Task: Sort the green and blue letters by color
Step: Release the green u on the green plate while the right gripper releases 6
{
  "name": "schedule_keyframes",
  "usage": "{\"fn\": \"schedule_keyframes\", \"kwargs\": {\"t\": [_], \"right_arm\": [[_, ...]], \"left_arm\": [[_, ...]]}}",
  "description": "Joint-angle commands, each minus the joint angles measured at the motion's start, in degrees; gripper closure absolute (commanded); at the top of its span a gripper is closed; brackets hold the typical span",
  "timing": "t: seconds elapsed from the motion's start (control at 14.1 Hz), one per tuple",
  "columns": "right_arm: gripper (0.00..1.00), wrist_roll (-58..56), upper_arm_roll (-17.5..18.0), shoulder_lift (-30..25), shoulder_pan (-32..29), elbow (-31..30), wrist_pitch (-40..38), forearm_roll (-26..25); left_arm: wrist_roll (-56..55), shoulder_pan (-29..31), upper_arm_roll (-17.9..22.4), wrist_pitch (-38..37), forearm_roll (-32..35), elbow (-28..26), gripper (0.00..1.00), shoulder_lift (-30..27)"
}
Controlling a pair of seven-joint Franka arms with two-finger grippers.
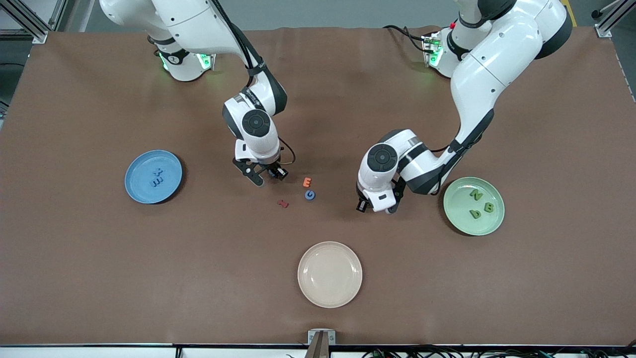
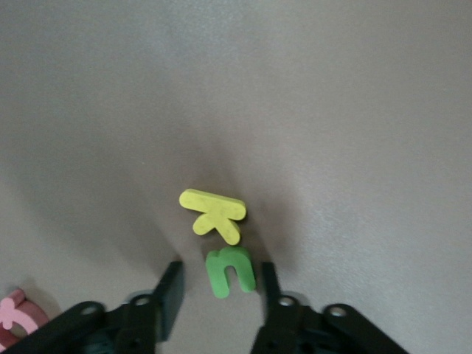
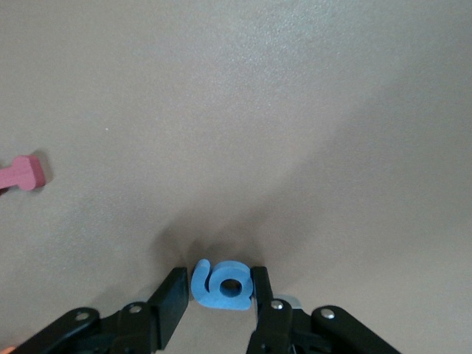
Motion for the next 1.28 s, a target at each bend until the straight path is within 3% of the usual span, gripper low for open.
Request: {"fn": "schedule_keyframes", "kwargs": {"t": [0.0, 0.14, 0.35, 0.43, 0.64, 0.85, 1.21], "right_arm": [[0.56, 0.12, 0.10, -0.83, 0.27, -1.52, 0.29, 0.44], [0.65, 0.03, 0.10, -0.83, 0.18, -1.51, 0.29, 0.44], [0.96, -0.58, 0.01, -1.97, -0.34, -1.43, -0.58, 0.44], [0.99, -1.11, 0.01, -2.58, -0.78, -1.43, -1.02, 0.44], [1.00, -6.71, 0.01, -6.35, -3.67, -1.16, -7.15, 0.44], [1.00, -19.53, 0.01, -11.45, -9.99, -1.69, -16.47, 0.44], [1.00, -42.03, -0.26, -19.89, -22.29, -10.02, -19.57, -0.35]], "left_arm": [[2.14, -0.35, 0.57, -0.56, 0.42, 0.70, 0.99, -1.62], [2.93, -0.17, -0.04, -3.18, 0.24, 3.58, 1.00, -1.97], [8.45, -0.09, -2.24, -9.69, -0.45, 9.12, 1.00, -2.06], [9.95, 0.53, -3.12, -11.01, -0.46, 10.27, 1.00, -2.32], [17.41, 2.98, -3.39, -13.30, -0.55, 10.02, 1.00, -4.52], [24.89, 7.02, -5.40, -17.25, -0.55, 9.58, 1.00, -5.57], [38.85, 25.02, -16.03, -22.09, -0.20, 4.59, 1.00, -6.02]]}}
